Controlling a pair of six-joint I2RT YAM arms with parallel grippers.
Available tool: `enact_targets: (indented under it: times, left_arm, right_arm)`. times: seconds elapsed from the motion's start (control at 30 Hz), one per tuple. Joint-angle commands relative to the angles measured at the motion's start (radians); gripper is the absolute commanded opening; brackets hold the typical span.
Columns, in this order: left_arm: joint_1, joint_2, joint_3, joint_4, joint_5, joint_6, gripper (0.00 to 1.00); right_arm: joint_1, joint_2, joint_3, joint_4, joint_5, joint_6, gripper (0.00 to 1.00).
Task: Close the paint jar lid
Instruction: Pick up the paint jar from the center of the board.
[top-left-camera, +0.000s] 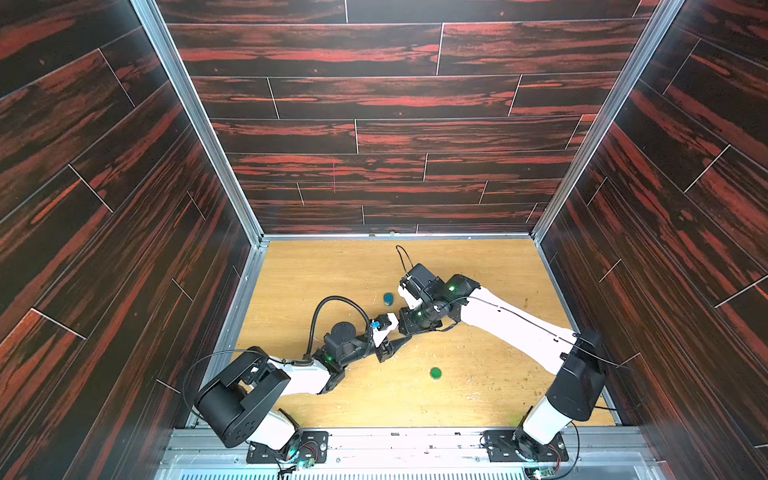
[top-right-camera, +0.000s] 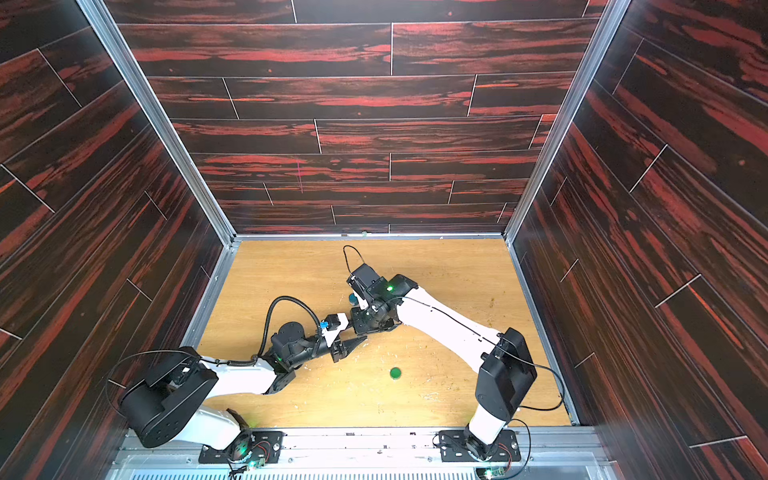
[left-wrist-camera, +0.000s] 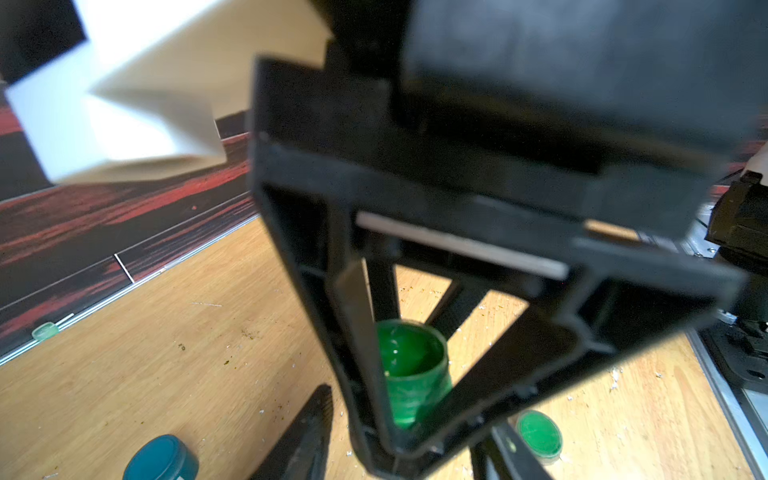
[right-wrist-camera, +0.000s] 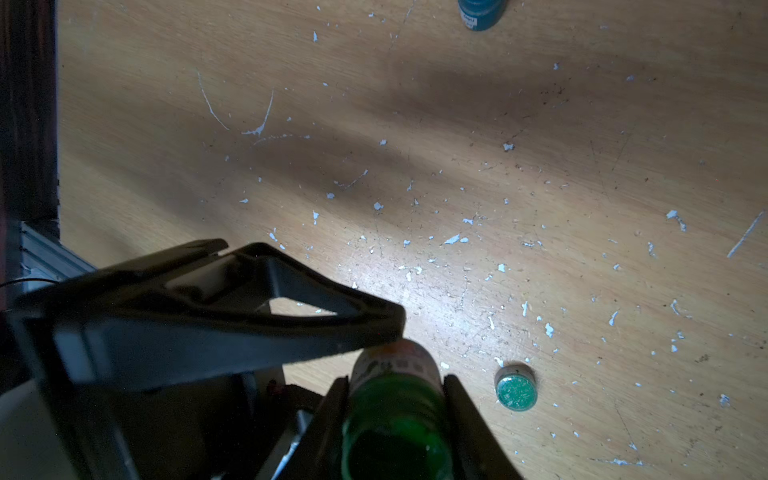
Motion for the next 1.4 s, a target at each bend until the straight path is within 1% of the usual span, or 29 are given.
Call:
enact_targets:
  times: [0.0,0.1,0.23,0.73,0.97,1.3,1.37]
  left_arm:
    - [-0.005,0.01,0.02,-0.016,0.007,0.003,0.54]
    - [-0.005,0.008,0.018,-0.013,0.003,0.003,0.53]
    - [-0.004,0.003,0.02,-0.013,0.006,0.001,0.5]
    - [-0.004,-0.004,0.014,0.02,0.003,-0.025,0.48]
    - [-0.005,-0.003,0.012,0.025,0.002,-0.028,0.41]
    - [-0.005,-0.003,0.012,0.023,0.001,-0.028,0.35]
    - [-0.005,-0.003,0.014,0.021,0.0,-0.028,0.32]
  right_arm:
    - [0.0,0.007,0.022,0.003,-0.008,0.012,0.38]
    - [0.0,0.008,0.021,0.003,-0.009,0.013,0.39]
    - [0.003,0.011,0.018,0.007,-0.013,0.014,0.39]
    - [0.002,0.022,0.01,0.025,-0.021,0.02,0.39]
    - [0.002,0.025,0.005,0.029,-0.021,0.022,0.38]
    - [0.002,0.027,0.004,0.035,-0.027,0.024,0.39]
    - [0.002,0.028,0.004,0.035,-0.027,0.027,0.39]
